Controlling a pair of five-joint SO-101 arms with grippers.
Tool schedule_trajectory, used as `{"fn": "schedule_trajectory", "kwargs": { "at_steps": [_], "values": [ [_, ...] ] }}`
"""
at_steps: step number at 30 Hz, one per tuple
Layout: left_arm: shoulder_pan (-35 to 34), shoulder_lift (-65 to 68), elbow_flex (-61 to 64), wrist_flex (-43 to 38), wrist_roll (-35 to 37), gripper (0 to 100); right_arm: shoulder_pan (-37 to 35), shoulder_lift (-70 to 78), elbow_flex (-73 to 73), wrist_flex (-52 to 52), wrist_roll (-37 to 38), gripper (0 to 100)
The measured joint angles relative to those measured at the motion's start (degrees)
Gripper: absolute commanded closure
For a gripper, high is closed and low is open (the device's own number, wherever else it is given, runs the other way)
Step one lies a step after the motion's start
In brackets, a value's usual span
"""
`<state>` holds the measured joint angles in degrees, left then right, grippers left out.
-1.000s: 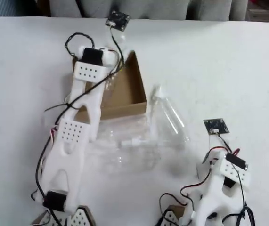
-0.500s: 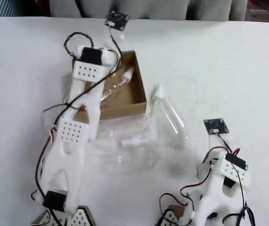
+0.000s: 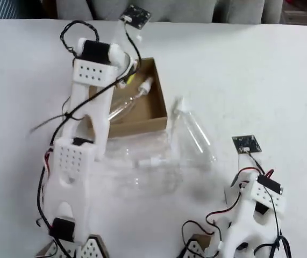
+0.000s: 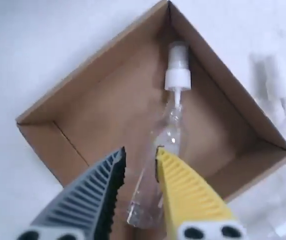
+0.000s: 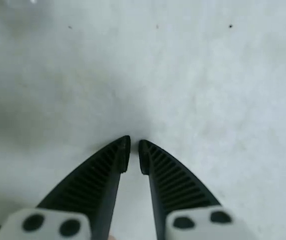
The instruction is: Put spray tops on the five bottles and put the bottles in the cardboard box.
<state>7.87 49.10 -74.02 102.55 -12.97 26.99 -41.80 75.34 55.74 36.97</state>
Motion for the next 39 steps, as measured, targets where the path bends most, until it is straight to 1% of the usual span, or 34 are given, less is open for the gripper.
{"fn": "schedule_trajectory", "kwargs": {
  "at_steps": [3, 6, 9, 11, 15, 17, 23, 30, 39],
  "values": [
    [1.2, -6.6, 12.7, 0.0, 0.1, 85, 0.0, 0.0, 0.0, 0.0, 0.0, 98.1],
    [2.2, -11.8, 22.4, -0.2, 0.1, 84, 0.0, 0.0, 0.0, 0.0, 0.0, 98.1],
    [2.3, -14.1, 28.0, -2.5, -0.4, 77, 0.0, 0.0, 0.0, 0.0, 0.0, 98.1],
    [2.2, -14.5, 30.5, -3.1, -2.8, 73, 0.0, 0.0, 0.0, 0.0, 0.0, 98.1],
    [2.3, -14.5, 32.4, -3.3, -4.4, 68, 0.0, 0.0, 0.0, 0.0, 0.0, 98.1],
    [2.3, -14.6, 33.4, -5.2, -4.8, 67, 0.0, 0.0, 0.0, 0.0, 0.0, 98.1],
    [2.3, -14.4, 38.5, -11.4, -9.1, 68, 0.0, 0.0, 0.0, 0.0, 0.0, 98.1],
    [2.1, -10.8, 38.5, -18.6, -10.2, 68, 0.0, 0.0, 0.0, 0.0, 0.0, 98.1],
    [1.5, -10.6, 38.5, -19.3, -12.6, 68, 0.0, 0.0, 0.0, 0.0, 0.0, 98.1]
  ]
}}
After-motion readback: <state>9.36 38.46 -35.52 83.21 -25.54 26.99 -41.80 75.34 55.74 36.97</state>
